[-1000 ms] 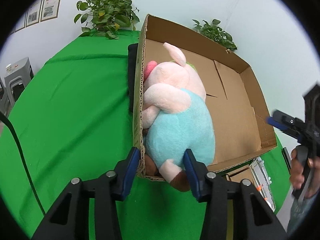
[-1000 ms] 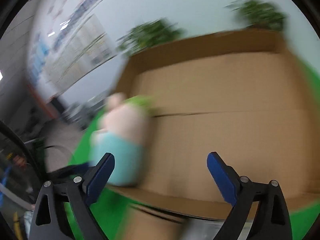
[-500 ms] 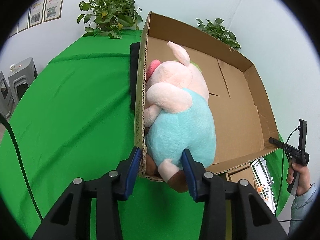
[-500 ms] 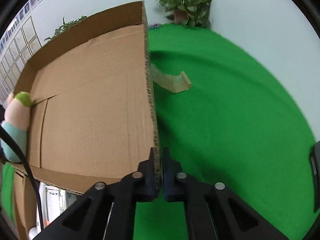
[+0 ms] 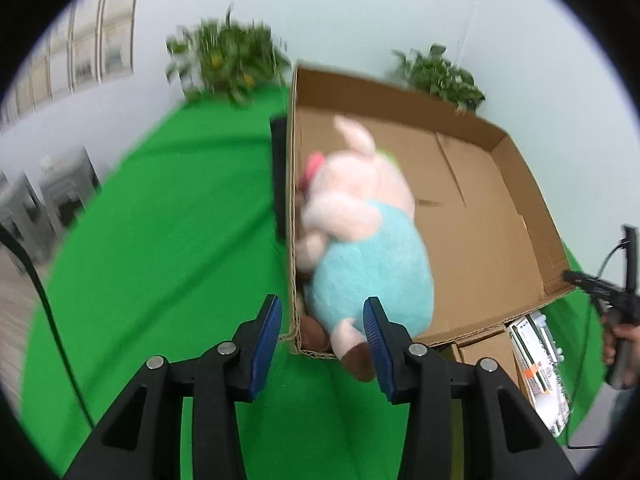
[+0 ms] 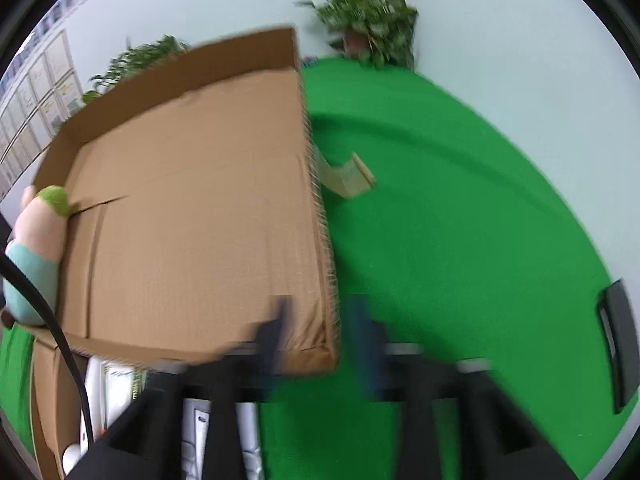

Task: Organize objects
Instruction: 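Withdraw the left gripper from the box toward the brown cardboard insert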

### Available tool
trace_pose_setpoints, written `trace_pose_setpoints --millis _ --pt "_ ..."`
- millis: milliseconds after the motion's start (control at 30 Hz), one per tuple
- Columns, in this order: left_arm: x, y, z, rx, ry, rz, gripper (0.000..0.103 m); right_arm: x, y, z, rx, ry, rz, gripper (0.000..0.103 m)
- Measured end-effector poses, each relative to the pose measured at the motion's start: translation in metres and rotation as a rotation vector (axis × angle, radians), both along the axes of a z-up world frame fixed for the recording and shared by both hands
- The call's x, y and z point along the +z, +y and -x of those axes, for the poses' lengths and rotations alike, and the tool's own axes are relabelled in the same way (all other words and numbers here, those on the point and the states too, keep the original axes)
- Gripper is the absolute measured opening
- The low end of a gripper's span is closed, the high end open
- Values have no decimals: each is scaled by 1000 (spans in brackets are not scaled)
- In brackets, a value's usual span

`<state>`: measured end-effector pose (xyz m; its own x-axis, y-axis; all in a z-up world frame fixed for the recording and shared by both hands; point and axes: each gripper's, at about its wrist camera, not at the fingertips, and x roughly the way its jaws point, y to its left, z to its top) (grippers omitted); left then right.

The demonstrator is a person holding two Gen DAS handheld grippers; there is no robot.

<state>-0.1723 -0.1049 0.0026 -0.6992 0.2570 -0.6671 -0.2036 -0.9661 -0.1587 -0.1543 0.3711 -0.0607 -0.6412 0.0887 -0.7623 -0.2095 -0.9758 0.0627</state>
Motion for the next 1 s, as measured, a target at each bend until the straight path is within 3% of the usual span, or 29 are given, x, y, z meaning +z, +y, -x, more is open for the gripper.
trace_pose_setpoints --millis 33,100,133,333,667,900,967,1000 --pt "10 1 -11 1 39 5 47 9 -6 -9 6 35 3 94" --pt "24 2 -30 30 89 -2 76 26 -20 -30 38 94 25 101" --pt "33 3 -43 47 126 -19 79 32 -28 -39 64 112 39 102" --pt "51 29 -92 24 208 -47 80 52 -75 -82 167 157 121 103" --pt "43 74 -134 14 219 -20 80 50 -147 -150 216 182 95 103" --pt "44 84 -161 50 253 11 80 48 -166 -171 230 210 68 102" --pt "42 87 -164 59 245 21 80 47 -167 -173 244 216 68 97" --pt "41 88 -166 58 239 21 80 45 -169 -174 249 210 67 83"
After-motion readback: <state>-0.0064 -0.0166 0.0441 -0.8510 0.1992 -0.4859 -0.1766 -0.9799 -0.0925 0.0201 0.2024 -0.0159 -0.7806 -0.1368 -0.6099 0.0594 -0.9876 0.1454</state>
